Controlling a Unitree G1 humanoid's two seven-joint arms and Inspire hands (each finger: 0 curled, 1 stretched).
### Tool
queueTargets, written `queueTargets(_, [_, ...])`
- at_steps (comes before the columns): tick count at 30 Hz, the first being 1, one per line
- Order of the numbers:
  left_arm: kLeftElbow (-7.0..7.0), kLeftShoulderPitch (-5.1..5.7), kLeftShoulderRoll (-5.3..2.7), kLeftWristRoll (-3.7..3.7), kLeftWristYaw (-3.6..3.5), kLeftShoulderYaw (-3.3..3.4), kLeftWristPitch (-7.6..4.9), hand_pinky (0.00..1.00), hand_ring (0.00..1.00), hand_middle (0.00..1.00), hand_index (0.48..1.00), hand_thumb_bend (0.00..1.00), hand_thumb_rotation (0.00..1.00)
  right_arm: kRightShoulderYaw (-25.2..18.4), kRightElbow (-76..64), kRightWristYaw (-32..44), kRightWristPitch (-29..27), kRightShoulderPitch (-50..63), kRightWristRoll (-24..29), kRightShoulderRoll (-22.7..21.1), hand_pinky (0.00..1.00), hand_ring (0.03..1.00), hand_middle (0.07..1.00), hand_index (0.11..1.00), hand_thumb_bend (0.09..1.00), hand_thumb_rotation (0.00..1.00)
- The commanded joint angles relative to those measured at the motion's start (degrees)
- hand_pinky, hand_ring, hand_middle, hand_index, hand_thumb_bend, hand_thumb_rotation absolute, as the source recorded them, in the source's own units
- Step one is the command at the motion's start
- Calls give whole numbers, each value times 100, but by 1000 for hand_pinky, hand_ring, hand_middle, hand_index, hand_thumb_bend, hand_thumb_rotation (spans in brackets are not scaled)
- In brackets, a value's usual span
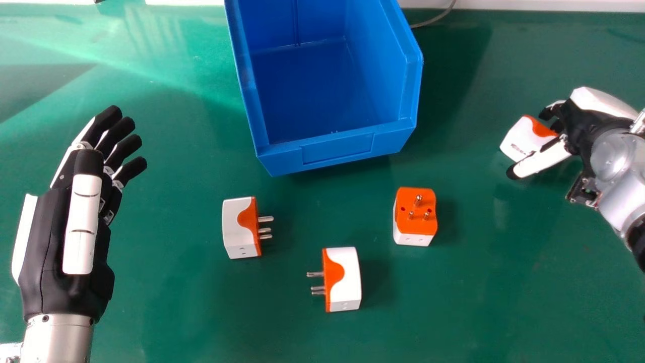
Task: Pick all objects and put in blue box
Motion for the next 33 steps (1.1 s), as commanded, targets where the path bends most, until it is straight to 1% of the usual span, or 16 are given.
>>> queueTargets(1, [-188, 43, 40, -37, -1, 25, -20, 854, 876, 882, 861, 706, 847, 27, 125, 200, 128, 22, -1, -11, 678, 778, 836, 842, 572, 248])
queueTargets(3, [-212, 48, 41, -47, 7, 28, -3, 854, 873, 879, 859, 705, 846, 42, 138, 213, 181, -3, -4, 24, 669, 773, 829, 826, 574, 244])
queueTargets(6, [-312, 65, 18, -54, 84, 32, 105, 853, 869, 876, 856, 709, 841, 102, 172, 201, 231, -26, -42, 70, 652, 762, 818, 813, 573, 225])
queueTargets(7, [-323, 63, 24, -66, 81, 36, 126, 853, 869, 876, 856, 709, 841, 109, 203, 211, 270, -45, -40, 95, 652, 762, 818, 813, 573, 225])
queueTargets(8, [-310, 56, 37, -83, 53, 41, 120, 852, 868, 875, 856, 708, 841, 129, 245, 222, 283, -66, -45, 114, 645, 757, 815, 811, 573, 218])
queueTargets(9, [-310, 50, 45, -85, 46, 48, 125, 851, 867, 874, 857, 706, 842, 150, 284, 215, 274, -79, -52, 130, 644, 755, 810, 801, 572, 210])
queueTargets(12, [-342, 49, 39, -74, 63, 61, 151, 852, 867, 875, 859, 702, 844, 197, 448, 200, 177, -124, -59, 161, 642, 753, 805, 788, 570, 202])
queueTargets(14, [-340, 51, 49, -68, 46, 62, 140, 849, 865, 873, 859, 701, 843, 245, 560, 159, 185, -164, -94, 197, 639, 749, 796, 771, 568, 191])
queueTargets(17, [-340, 51, 60, -87, 24, 72, 147, 854, 865, 874, 861, 698, 843, 258, 635, -15, 135, -159, -81, 227, 687, 771, 790, 634, 538, 168])
queueTargets(18, [-346, 55, 65, -83, 20, 74, 148, 854, 865, 874, 861, 698, 843, 240, 638, -81, 112, -144, -59, 233, 687, 771, 790, 634, 538, 168])
queueTargets(20, [-358, 66, 78, -72, 15, 81, 154, 859, 867, 875, 862, 702, 841, 230, 647, -239, 58, -105, -51, 241, 665, 756, 772, 582, 527, 157])
queueTargets(22, [-372, 74, 82, -58, 26, 89, 162, 863, 868, 876, 863, 703, 841, 226, 656, -353, 2, -72, -47, 241, 652, 748, 764, 563, 524, 152])
queueTargets(24, [-386, 86, 82, -75, 20, 97, 171, 866, 868, 876, 863, 704, 841, 226, 641, -479, -41, -28, -51, 235, 633, 734, 753, 548, 521, 148])
queueTargets(29, [-470, 115, 87, -45, 43, 113, 234, 877, 871, 875, 859, 711, 842, 195, 626, -891, -223, 99, -39, 227, 589, 692, 718, 519, 518, 135])
queueTargets(32, [-511, 124, 94, -44, 42, 124, 281, 884, 873, 874, 857, 716, 847, 162, 604, -1015, -276, 127, -3, 235, 578, 676, 710, 507, 515, 127])
queueTargets(33, [-524, 125, 94, -45, 44, 128, 297, 885, 872, 873, 855, 718, 847, 150, 601, -1039, -276, 126, 6, 242, 562, 658, 694, 502, 515, 124])
